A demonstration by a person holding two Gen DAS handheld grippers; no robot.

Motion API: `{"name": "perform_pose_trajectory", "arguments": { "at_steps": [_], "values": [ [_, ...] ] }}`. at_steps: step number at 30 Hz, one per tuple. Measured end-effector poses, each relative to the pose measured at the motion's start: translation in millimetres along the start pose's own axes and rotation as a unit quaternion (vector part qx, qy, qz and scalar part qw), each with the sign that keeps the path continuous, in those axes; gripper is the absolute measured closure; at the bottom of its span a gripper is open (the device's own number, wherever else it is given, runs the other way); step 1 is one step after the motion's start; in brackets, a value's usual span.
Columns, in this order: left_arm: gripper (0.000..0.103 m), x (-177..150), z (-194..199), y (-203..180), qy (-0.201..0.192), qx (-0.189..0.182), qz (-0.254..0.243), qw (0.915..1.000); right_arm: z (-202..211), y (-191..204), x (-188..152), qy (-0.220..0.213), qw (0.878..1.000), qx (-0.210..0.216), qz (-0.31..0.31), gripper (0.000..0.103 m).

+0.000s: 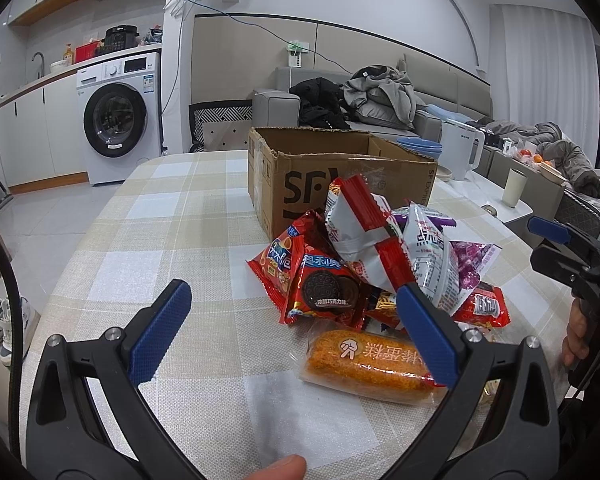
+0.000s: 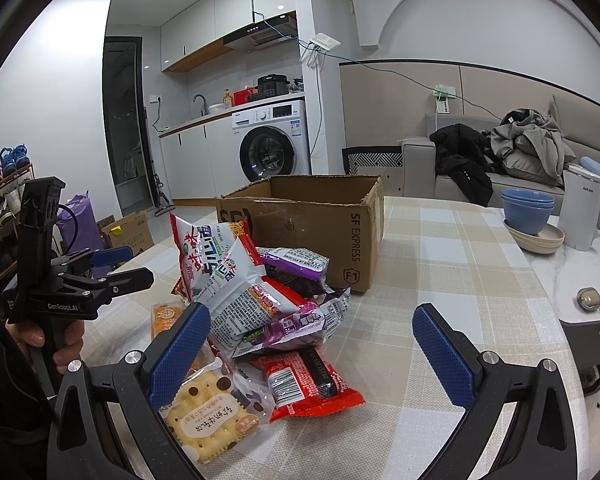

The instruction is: Organize snacks

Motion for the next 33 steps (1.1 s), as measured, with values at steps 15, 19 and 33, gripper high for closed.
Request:
{"name": "perform_pose_trajectory", "arguments": {
  "at_steps": [15, 19, 33],
  "values": [
    [0.001, 1, 1, 4, 0.007, -0.009, 0.004, 0.9999, -16, -9, -12, 0.049, 0.998, -0.026, -0.001, 0.000],
    [0.001, 2, 1, 1, 0.016, -0.017, -0.007, 0.9997, -17, -7, -14, 0.065, 0.997, -0.034, 0.009, 0.000],
    [0.001, -5, 0, -12, 0.047, -0.037, -0.033, 0.9976, -13, 18, -29, 0.128, 0.989, -0.051, -0.042, 0.000]
  ]
}}
Point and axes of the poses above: each gripper's, at about its wrist camera, not at the fingertips, and z roughly against the way its jaws point, y to its left, x to its top, the point moved 7 cm from there along -z, roughly the way its jaws point
